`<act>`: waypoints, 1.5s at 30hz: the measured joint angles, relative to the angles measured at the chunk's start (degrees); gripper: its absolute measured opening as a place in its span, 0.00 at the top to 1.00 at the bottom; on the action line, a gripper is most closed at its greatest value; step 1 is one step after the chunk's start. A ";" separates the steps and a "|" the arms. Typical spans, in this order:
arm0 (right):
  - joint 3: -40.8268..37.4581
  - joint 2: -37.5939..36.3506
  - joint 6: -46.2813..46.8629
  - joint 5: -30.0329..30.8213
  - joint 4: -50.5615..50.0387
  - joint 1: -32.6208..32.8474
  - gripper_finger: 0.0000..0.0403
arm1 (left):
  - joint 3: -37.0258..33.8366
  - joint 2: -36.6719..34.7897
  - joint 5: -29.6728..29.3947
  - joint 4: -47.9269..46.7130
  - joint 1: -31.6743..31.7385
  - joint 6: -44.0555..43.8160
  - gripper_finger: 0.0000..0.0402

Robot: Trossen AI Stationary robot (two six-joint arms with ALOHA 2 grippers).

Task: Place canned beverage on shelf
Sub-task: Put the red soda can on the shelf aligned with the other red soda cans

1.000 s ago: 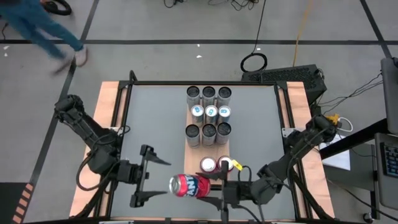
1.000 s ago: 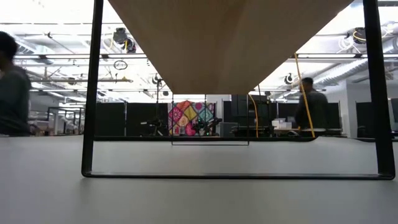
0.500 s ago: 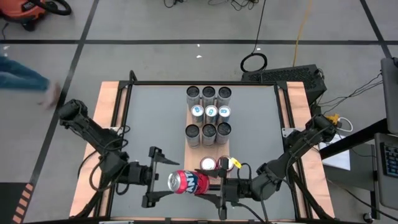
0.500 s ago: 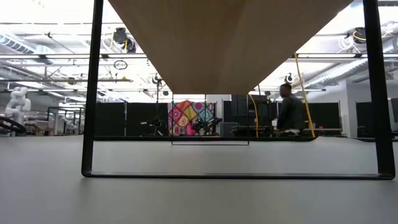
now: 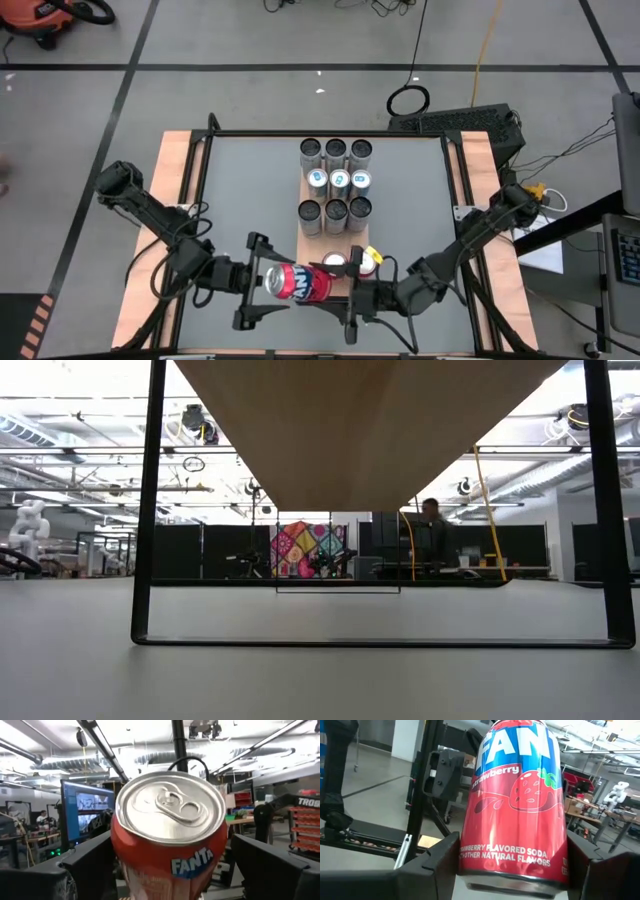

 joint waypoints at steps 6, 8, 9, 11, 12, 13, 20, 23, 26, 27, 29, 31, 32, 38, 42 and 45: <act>0.00 0.02 -0.02 -0.13 -0.08 -0.43 0.46 | 0.00 0.00 0.51 1.04 0.00 0.00 0.05; 0.00 0.04 -0.02 -0.16 -0.07 -0.43 0.46 | 0.00 0.00 0.51 1.07 0.00 0.00 0.08; 0.00 0.04 -0.02 -0.20 -0.06 -0.46 0.46 | 0.00 0.00 0.49 1.08 0.00 0.00 0.09; 0.00 0.04 -0.02 -0.22 -0.09 -0.43 0.46 | 0.00 0.00 0.30 1.07 0.06 0.00 0.14; 0.00 0.04 -0.02 -0.26 -0.17 -0.43 0.46 | 0.00 0.00 0.23 1.07 0.12 0.00 0.16; 0.00 0.04 0.00 -0.25 -0.19 -0.44 0.46 | 0.00 0.00 0.21 1.05 0.28 0.01 0.18; 0.00 0.04 1.02 -0.09 -0.37 -0.43 0.42 | 0.00 0.00 0.07 0.58 0.35 0.26 0.28; 0.02 0.04 2.70 0.00 -1.79 -0.45 0.35 | 0.00 0.00 -0.21 -0.51 0.13 -0.24 0.28; 0.02 0.01 4.45 0.60 -4.16 0.23 0.28 | 0.00 0.00 -0.49 -2.11 -0.49 -0.02 0.28; 0.02 -0.12 5.32 1.35 -5.13 0.66 0.26 | 0.00 0.02 -0.54 -2.70 -0.67 0.02 0.28; 0.02 -0.67 7.35 2.82 -7.68 1.55 0.23 | -0.04 0.02 -0.91 -3.00 -1.12 -0.08 0.28; 0.06 -1.61 9.83 4.27 -10.46 2.69 0.21 | -0.07 -0.10 -1.34 -3.02 -1.52 -1.68 0.28; 0.12 -2.08 11.25 4.90 -11.77 3.25 0.21 | 0.08 -0.35 -1.33 -3.69 -1.73 -2.81 0.28; 0.13 -4.76 16.39 5.11 -19.69 6.92 0.20 | 2.73 -1.32 -1.88 -10.63 -2.11 -4.37 0.28; 0.13 -7.86 17.99 4.94 -27.13 10.34 0.20 | 5.85 -2.95 -3.96 -21.78 -2.03 -5.92 0.28; 0.13 -10.48 22.64 4.75 -33.60 12.96 0.20 | 9.48 -3.61 -6.22 -31.78 -1.81 -9.57 0.28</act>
